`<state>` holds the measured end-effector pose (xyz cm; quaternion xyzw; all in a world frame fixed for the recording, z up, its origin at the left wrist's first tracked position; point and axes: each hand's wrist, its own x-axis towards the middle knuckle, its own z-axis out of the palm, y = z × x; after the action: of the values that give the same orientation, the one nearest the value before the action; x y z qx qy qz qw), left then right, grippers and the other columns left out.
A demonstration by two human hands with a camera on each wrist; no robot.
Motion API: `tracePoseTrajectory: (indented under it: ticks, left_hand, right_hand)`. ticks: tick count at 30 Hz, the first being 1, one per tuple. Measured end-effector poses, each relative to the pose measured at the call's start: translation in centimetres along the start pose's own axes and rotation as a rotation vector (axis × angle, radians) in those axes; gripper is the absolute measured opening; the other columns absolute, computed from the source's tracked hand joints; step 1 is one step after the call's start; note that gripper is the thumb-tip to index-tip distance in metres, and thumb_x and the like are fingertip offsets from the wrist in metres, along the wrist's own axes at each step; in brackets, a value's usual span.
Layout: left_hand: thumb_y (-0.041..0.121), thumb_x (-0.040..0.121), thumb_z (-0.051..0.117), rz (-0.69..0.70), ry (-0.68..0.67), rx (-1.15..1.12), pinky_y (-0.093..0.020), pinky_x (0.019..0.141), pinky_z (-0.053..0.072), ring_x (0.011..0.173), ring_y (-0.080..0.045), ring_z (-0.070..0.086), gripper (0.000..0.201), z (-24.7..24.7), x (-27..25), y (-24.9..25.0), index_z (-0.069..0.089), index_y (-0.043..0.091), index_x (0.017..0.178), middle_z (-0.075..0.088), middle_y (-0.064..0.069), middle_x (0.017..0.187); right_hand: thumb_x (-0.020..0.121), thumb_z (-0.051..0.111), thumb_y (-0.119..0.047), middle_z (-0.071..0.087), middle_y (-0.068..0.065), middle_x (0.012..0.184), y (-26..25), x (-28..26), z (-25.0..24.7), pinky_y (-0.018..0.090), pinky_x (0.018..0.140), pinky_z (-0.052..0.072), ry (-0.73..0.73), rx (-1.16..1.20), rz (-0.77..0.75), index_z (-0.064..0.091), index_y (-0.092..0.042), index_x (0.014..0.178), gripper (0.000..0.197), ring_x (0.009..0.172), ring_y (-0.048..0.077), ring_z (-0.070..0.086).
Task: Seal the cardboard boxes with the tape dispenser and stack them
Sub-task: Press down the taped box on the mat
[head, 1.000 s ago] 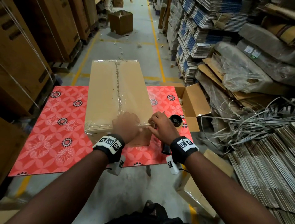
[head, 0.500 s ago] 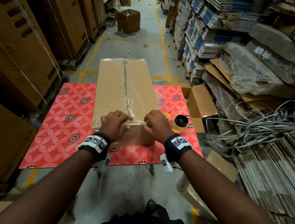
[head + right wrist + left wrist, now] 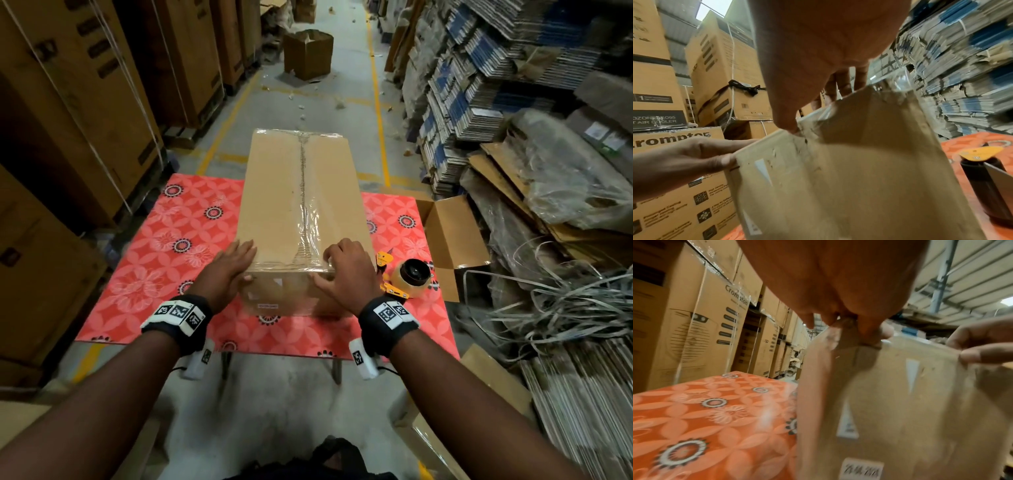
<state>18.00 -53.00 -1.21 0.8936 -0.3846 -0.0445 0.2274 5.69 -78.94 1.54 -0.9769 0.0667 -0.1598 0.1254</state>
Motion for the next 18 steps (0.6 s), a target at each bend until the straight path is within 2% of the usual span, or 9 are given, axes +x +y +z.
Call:
tracePoseTrajectory:
  ticks: [2,4,7,9,11,14,16,17,18]
  left_hand:
    - [-0.006,0.091,0.054,0.008,0.047,-0.087,-0.047,0.118,0.024,0.146,-0.024,0.016,0.064,0.2,-0.9,-0.7,0.034,0.012,0.149,0.022,-0.002,0.157]
    - [-0.012,0.083,0.059,-0.055,0.088,-0.150,-0.045,0.116,0.030,0.144,-0.024,0.024,0.077,0.4,-1.5,-1.1,0.032,0.017,0.150,0.022,0.000,0.157]
    - [0.012,0.087,0.068,-0.233,0.107,-0.241,-0.039,0.106,0.042,0.134,-0.030,0.044,0.084,0.5,-2.0,-0.1,0.017,0.021,0.154,0.036,-0.010,0.152]
    - [0.026,0.096,0.055,-0.357,0.117,-0.327,-0.030,0.090,0.046,0.120,-0.035,0.056,0.072,0.5,-2.2,1.2,0.015,0.017,0.155,0.053,-0.017,0.139]
    - [0.021,0.102,0.044,-0.462,0.157,-0.379,-0.024,0.083,0.040,0.115,-0.037,0.058,0.059,1.0,-2.5,2.3,0.019,0.014,0.154,0.059,-0.021,0.129]
    - [0.017,0.102,0.040,-0.537,0.247,-0.424,-0.026,0.078,0.040,0.106,-0.038,0.061,0.056,1.8,-2.8,4.0,0.019,0.011,0.154,0.063,-0.025,0.118]
    - [0.017,0.103,0.037,-0.619,0.159,-0.458,-0.029,0.078,0.041,0.108,-0.035,0.059,0.065,2.5,-2.7,5.5,-0.001,0.011,0.155,0.057,-0.023,0.128]
    - [0.018,0.103,0.037,-0.648,0.100,-0.474,-0.031,0.083,0.043,0.116,-0.034,0.055,0.071,2.9,-2.7,6.2,-0.013,0.010,0.153,0.046,-0.024,0.141]
    - [0.019,0.102,0.039,-0.654,0.062,-0.463,-0.033,0.094,0.042,0.130,-0.034,0.045,0.077,3.4,-2.7,6.8,-0.020,0.006,0.150,0.027,-0.025,0.153]
  right_hand:
    - [0.073,0.073,-0.046,0.055,0.002,0.093,0.1,-0.6,0.1,0.034,0.072,0.047,0.027,-0.014,0.001,0.061,-0.018,0.093,0.036,0.089,0.022,0.050]
    - [0.073,0.073,-0.043,0.055,0.004,0.093,0.3,-1.0,0.0,0.034,0.072,0.047,0.038,-0.025,-0.007,0.061,-0.017,0.093,0.035,0.089,0.023,0.051]
    - [0.072,0.068,-0.044,0.054,0.005,0.092,0.0,-0.9,-0.1,0.036,0.072,0.048,0.042,-0.032,-0.015,0.060,-0.016,0.093,0.035,0.088,0.025,0.051]
    - [0.071,0.067,-0.043,0.054,0.005,0.093,-0.4,-0.8,-0.1,0.035,0.070,0.048,0.029,-0.069,0.002,0.059,-0.016,0.093,0.036,0.088,0.025,0.051]
    - [0.071,0.067,-0.043,0.053,0.005,0.093,-0.9,-0.9,0.0,0.035,0.069,0.048,0.016,-0.099,0.014,0.058,-0.015,0.094,0.037,0.088,0.025,0.051]
    - [0.072,0.066,-0.044,0.052,0.005,0.094,-1.2,-1.0,0.1,0.035,0.069,0.047,0.004,-0.122,0.033,0.057,-0.015,0.094,0.038,0.088,0.024,0.049]
    - [0.072,0.066,-0.043,0.051,0.005,0.094,-1.3,-1.1,0.1,0.035,0.069,0.047,0.005,-0.122,0.050,0.056,-0.014,0.094,0.038,0.088,0.025,0.048]
    - [0.072,0.066,-0.042,0.051,0.005,0.094,-1.5,-1.1,0.2,0.035,0.069,0.047,0.007,-0.124,0.054,0.055,-0.013,0.093,0.038,0.088,0.025,0.048]
    - [0.072,0.066,-0.042,0.051,0.006,0.094,-1.7,-1.2,0.2,0.035,0.069,0.046,0.011,-0.130,0.059,0.055,-0.013,0.093,0.038,0.088,0.025,0.048]
